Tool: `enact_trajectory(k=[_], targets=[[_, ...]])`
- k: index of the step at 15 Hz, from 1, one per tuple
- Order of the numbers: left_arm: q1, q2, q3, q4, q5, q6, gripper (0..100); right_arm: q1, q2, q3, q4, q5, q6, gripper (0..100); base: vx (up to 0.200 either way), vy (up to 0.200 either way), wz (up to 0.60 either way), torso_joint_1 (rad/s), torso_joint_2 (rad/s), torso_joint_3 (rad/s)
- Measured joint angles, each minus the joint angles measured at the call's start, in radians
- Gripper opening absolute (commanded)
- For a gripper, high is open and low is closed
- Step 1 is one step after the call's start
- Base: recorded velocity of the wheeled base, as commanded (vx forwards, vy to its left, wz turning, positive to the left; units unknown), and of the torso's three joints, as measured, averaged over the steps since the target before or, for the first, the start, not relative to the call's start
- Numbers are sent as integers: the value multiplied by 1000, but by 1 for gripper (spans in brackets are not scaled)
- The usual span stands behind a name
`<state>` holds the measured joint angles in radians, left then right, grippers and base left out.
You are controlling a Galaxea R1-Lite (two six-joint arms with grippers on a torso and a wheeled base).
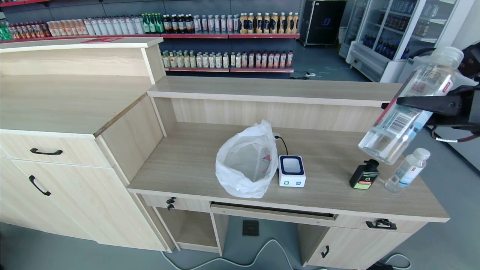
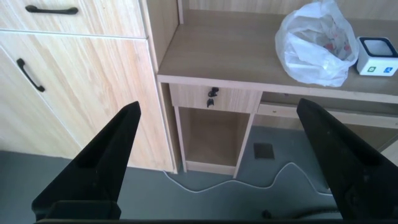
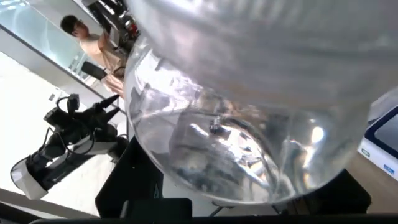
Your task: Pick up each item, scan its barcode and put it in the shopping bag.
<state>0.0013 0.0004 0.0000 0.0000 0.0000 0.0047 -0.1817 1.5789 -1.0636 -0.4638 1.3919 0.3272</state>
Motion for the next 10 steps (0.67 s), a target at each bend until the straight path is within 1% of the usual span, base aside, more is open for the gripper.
enact_trajectory(k=[4, 6, 8, 10], targets=[[0, 0, 0, 0, 0, 0, 100, 59, -70, 11, 0, 5, 40, 0, 0, 0, 0, 0, 0, 0], [0, 0, 0, 0, 0, 0, 100, 91, -115, 39, 1, 6, 58, 0, 0, 0, 0, 0, 0, 0], [0, 0, 0, 0, 0, 0, 100, 106, -165, 74, 1, 6, 92, 0, 0, 0, 0, 0, 0, 0], [0, 0, 0, 0, 0, 0, 100, 111, -198, 75, 1, 6, 142, 0, 0, 0, 0, 0, 0, 0]])
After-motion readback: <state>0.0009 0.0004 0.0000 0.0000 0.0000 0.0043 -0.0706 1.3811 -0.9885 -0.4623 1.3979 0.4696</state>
